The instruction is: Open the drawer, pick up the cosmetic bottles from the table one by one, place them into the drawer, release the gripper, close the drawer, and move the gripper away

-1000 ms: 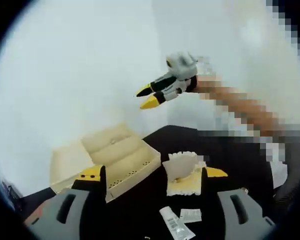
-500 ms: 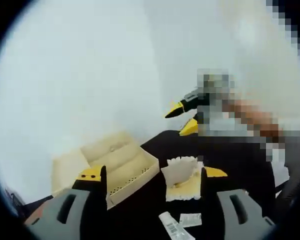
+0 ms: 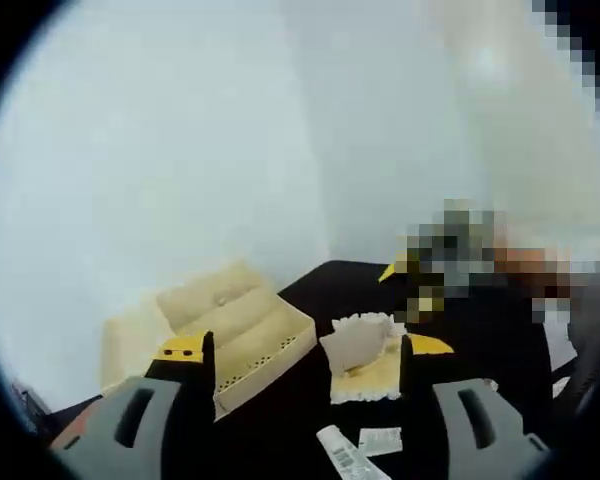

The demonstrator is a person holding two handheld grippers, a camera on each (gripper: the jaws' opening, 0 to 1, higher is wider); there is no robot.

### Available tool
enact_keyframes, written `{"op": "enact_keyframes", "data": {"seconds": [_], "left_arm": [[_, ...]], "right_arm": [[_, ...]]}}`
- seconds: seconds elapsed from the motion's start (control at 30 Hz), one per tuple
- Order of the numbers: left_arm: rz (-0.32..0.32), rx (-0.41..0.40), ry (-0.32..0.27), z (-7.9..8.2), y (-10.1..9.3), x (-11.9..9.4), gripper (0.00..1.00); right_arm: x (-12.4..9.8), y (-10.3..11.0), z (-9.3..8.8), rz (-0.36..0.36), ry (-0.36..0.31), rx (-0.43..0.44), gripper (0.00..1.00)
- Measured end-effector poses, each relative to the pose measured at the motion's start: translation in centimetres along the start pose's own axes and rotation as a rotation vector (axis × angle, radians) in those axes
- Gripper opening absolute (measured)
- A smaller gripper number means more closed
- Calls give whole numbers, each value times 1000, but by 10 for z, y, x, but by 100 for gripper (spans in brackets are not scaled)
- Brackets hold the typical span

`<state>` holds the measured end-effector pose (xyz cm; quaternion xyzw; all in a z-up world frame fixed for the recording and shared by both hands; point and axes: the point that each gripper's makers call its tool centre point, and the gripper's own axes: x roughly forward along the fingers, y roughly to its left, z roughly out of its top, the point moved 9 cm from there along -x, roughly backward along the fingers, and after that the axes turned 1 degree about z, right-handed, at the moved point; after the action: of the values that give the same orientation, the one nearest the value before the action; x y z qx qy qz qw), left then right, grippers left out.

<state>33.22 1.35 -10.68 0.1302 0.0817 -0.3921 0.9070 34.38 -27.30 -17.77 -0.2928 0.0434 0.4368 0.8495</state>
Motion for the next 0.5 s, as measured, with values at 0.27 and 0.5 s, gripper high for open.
{"op": "enact_keyframes", "data": {"seconds": [0.27,0.5], "left_arm": [[12,3,25,-6,2,6,70],[0,9,46,-9,-1,12,70]], "right_arm": [[3,9,-25,-7,-9,12,31],[11,15,-45,-23,-42,55,31]]}}
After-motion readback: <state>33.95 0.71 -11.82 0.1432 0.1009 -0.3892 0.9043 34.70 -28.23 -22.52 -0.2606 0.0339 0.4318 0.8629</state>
